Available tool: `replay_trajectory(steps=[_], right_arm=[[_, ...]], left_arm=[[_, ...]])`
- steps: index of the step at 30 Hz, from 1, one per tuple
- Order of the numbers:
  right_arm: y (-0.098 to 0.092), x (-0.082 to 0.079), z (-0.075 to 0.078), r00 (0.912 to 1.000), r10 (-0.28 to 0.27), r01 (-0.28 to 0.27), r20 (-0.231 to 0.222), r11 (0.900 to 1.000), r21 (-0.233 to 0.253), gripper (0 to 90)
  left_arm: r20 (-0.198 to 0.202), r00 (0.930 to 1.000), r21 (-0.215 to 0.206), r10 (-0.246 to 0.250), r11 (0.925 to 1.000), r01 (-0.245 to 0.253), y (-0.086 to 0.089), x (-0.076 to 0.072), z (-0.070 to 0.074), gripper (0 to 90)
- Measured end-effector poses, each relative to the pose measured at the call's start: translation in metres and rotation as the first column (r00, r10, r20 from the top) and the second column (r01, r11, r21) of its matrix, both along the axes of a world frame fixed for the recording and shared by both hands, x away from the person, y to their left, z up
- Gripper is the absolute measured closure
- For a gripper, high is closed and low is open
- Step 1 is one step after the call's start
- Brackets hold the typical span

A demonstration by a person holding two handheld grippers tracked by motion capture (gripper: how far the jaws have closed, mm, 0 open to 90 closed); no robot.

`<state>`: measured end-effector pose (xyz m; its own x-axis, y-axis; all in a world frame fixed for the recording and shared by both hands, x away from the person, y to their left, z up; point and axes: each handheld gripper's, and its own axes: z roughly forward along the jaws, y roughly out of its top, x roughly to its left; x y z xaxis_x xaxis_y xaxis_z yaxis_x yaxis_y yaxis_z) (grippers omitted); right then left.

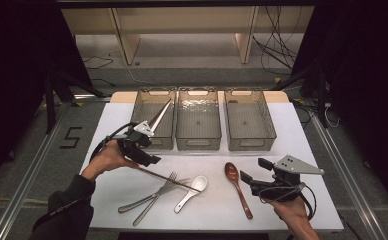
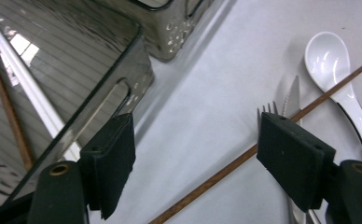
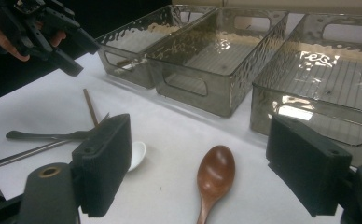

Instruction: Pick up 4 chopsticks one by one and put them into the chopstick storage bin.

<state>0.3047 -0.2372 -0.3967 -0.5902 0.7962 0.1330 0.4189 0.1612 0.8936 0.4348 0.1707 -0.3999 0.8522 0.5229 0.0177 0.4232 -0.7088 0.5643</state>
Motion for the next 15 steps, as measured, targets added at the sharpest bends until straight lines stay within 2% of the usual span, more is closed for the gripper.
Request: replay_trajectory(steps=[6, 10, 15], right_arm=[[0.000, 0.000, 0.000, 1.0000, 0.001, -0.001, -0.001, 1.000, 0.000, 23.4], [0.000, 0.000, 0.000, 1.0000, 0.002, -0.002, -0.001, 1.000, 0.002, 23.4], [0.000, 0.000, 0.000, 1.0000, 0.002, -0.002, -0.003, 1.000, 0.002, 23.4]], left_arm=[[-0.008, 0.9992, 0.038, -0.040, 0.9985, 0.040, -0.005, -0.004, -0.006, 25.3], [-0.007, 0.9972, 0.075, -0.074, 0.9943, 0.075, -0.008, -0.006, -0.010, 25.0], [-0.016, 0.9959, 0.119, -0.089, 0.9888, 0.090, -0.012, -0.008, -0.017, 25.2]])
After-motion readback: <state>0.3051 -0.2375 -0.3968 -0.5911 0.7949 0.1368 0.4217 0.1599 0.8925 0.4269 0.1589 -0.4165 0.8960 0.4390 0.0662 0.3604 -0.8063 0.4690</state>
